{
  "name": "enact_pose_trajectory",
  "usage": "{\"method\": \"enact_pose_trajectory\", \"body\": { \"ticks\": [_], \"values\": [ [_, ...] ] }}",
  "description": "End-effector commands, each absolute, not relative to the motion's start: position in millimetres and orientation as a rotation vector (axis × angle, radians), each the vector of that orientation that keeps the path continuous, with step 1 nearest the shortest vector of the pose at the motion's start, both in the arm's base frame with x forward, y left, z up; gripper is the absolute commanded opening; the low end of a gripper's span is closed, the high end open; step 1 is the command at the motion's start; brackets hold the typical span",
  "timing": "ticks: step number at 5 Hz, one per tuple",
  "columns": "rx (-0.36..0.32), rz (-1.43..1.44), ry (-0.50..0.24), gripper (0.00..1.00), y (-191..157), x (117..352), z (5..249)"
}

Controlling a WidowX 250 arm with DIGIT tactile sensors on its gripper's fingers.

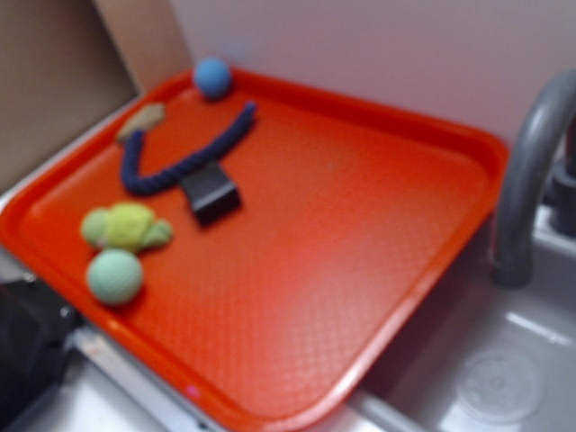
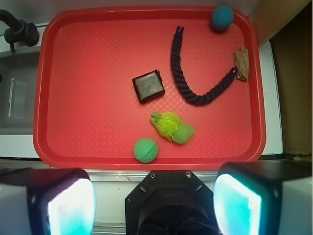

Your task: Grab the blue ball.

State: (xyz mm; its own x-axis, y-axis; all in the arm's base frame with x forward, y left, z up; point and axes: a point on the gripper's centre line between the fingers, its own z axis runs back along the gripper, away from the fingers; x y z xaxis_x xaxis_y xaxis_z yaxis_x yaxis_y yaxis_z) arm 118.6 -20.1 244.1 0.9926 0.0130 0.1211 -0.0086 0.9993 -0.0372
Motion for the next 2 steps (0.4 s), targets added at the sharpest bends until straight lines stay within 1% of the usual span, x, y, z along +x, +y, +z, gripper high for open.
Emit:
{"method": "enact_pose_trajectory", "body": {
  "ticks": [1,2],
  "values": [
    [-0.037,0.011,-0.122,1.0,-20.1,118.6,244.1],
    [-0.042,0.233,-0.219,1.0,10.2,168.6,200.9]
  ]
}}
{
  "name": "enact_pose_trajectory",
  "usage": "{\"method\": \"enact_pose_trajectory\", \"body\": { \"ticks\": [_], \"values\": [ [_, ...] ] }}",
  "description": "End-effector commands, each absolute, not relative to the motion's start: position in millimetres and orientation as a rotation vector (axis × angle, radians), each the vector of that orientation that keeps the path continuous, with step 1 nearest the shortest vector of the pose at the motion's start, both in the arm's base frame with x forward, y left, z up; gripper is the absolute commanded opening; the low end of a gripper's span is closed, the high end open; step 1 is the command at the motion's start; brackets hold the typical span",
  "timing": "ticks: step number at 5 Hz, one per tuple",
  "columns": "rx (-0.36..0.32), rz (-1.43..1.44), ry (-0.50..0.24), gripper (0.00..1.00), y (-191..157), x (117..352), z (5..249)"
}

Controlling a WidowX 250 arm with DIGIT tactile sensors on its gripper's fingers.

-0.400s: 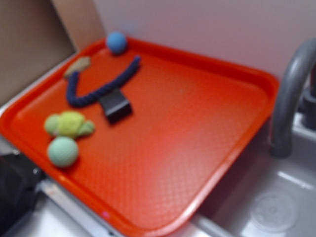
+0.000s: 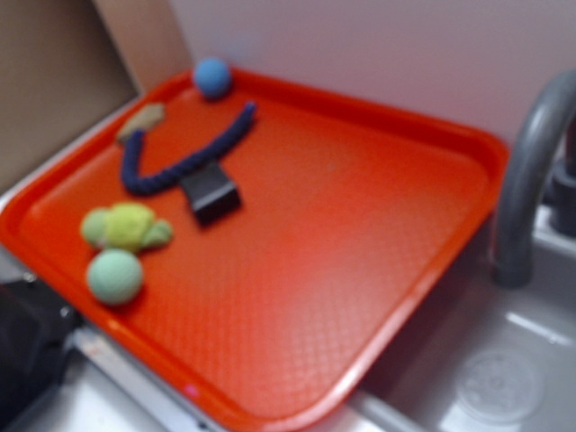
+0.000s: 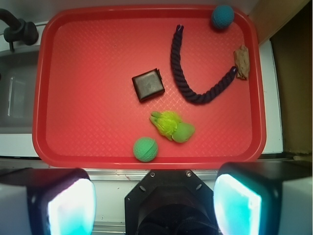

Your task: Grab the blue ball.

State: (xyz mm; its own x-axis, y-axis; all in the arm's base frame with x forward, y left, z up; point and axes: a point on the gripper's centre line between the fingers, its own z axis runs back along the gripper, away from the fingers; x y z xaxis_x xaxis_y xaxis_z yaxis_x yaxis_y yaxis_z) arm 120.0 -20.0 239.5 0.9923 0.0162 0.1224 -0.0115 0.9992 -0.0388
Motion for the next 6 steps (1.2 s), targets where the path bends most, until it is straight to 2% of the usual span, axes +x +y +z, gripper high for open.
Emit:
{"method": "enact_pose_trajectory", "body": {
  "ticks": [1,2,3,4,5,6],
  "values": [
    [-0.072,0.333,-0.401,1.0,19.7,221.6,186.2],
    [-0.095,0.311,-0.317,1.0,40.3,269.8,144.2],
    [-0.002,0.331,-0.283,1.0,60.4,297.6,107.8],
    [0.07,0.392,-0.28,1.0,88.0,299.2,97.6],
    [0.1,0.41,-0.274,1.0,104.6,298.1,92.1],
    [0.127,0.415,-0.239,1.0,120.4,307.9,79.9]
  ]
}}
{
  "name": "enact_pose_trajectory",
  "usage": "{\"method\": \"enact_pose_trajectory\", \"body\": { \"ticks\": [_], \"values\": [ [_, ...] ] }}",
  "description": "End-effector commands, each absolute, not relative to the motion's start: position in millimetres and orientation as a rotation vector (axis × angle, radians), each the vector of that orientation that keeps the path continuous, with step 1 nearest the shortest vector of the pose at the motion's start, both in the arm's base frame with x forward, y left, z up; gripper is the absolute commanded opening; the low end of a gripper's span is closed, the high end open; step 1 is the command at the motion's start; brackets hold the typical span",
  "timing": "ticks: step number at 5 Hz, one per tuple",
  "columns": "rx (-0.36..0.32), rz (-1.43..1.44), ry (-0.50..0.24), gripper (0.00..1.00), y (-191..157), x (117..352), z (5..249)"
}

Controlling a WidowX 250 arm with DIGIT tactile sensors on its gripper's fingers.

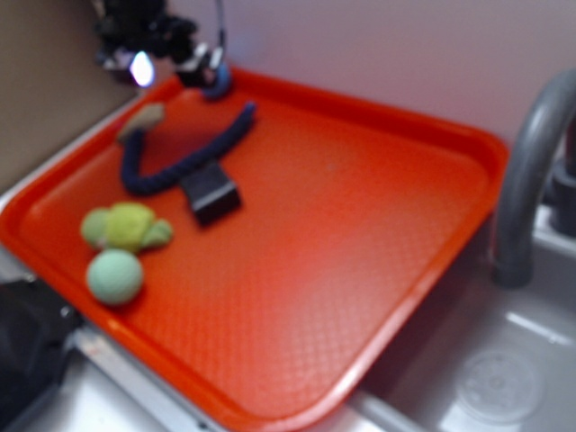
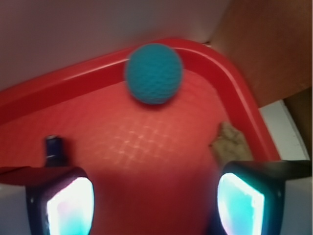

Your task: Grab the blue ball.

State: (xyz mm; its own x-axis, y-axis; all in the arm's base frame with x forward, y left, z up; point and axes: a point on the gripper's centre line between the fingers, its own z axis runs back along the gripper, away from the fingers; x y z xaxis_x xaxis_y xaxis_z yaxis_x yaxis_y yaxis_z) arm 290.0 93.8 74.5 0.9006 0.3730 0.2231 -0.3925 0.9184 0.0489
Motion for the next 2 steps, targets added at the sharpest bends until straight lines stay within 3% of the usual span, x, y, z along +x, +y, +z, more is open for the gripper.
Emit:
{"method": "enact_pose_trajectory", "body": {
  "ticks": [1,2],
  "values": [
    [0.15,0.389,-0.259,1.0,126.3,321.8,83.6],
    [0.145,0.36,-0.285,1.0,131.9,333.2,89.1]
  ]
}}
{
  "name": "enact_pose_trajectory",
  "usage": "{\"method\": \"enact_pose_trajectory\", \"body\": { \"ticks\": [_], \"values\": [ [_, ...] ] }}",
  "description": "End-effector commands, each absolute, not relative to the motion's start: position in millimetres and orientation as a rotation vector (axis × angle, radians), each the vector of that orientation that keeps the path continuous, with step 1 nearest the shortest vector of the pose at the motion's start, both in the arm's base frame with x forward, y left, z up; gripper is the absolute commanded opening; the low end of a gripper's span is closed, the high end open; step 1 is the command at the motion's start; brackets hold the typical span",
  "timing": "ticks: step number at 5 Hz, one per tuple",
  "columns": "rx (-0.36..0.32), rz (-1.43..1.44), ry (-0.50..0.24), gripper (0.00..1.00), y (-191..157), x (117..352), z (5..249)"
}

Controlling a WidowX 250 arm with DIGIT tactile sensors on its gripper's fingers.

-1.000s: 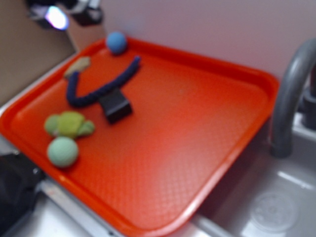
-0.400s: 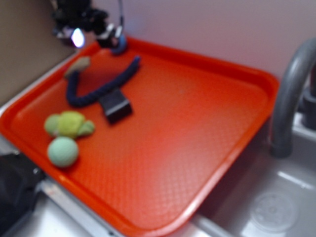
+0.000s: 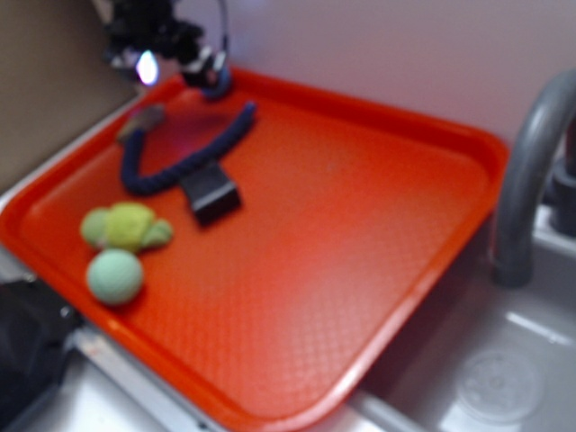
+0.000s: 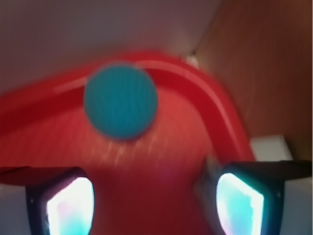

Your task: Grab the blue ball.

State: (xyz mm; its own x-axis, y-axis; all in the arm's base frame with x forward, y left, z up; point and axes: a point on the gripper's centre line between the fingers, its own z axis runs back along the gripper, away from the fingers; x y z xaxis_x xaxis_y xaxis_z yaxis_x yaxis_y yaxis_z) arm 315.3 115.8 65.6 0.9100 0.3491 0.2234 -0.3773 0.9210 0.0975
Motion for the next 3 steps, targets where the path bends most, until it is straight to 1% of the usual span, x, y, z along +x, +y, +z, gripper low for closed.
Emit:
{"method": "enact_pose_trajectory", "body": {
  "ticks": [1,2,3],
  "values": [
    [0.145,0.34,-0.279,1.0,124.3,342.6,84.6],
    [0.16,0.282,-0.287,1.0,108.8,354.1,80.1],
    [0.185,0.266,-0.282,1.0,109.4,361.7,74.7]
  ]
}}
